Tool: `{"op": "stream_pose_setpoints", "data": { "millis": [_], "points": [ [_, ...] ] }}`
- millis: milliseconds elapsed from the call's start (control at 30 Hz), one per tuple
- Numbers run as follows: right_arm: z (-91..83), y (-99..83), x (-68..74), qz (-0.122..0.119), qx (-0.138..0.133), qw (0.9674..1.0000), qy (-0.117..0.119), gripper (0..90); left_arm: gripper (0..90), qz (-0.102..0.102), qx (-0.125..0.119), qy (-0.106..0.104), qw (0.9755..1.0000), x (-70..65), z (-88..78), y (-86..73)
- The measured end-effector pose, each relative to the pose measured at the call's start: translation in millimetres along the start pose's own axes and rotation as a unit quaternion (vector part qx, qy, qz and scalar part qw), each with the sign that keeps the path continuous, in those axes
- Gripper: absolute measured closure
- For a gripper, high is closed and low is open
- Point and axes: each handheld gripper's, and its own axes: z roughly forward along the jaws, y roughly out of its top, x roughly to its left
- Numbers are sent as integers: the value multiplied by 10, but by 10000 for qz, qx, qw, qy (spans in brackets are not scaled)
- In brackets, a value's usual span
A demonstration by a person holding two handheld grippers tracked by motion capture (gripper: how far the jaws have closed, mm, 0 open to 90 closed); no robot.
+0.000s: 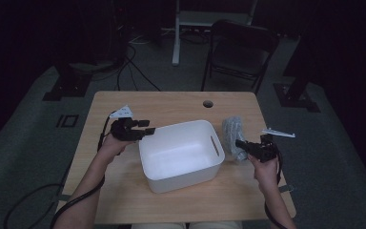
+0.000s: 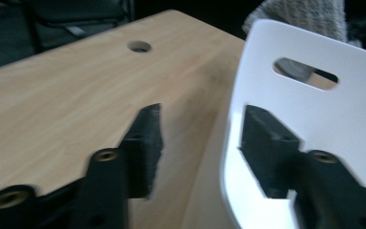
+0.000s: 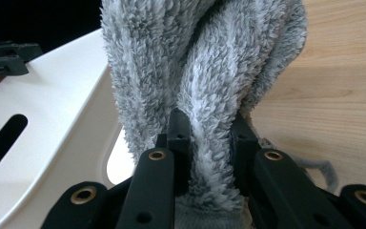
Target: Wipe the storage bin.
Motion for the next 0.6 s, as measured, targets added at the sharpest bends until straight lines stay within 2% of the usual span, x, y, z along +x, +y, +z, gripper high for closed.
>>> {"op": "stream_pose_setpoints", "data": {
  "millis": [167,233,300,400,533,600],
  "points": [
    [-8,-63,13,-36,39,10000,0,766,573,2,68,-148,9999,-22,71,13],
    [-21,-83,2,-19,58,10000,-15,767,580,-37,103,-294,9995,-25,78,8],
    [-34,-99,-12,4,59,10000,-24,766,602,-7,143,-309,9994,-40,85,8],
    [-49,-126,-27,22,54,10000,-58,766,709,17,211,-361,9991,-57,93,11],
    [-55,-151,-52,43,45,9999,-87,767,809,20,229,-222,9995,-68,90,-14],
    [-57,-155,-59,66,36,9999,-79,766,818,88,208,-167,9996,-98,81,-26]
  ]
}}
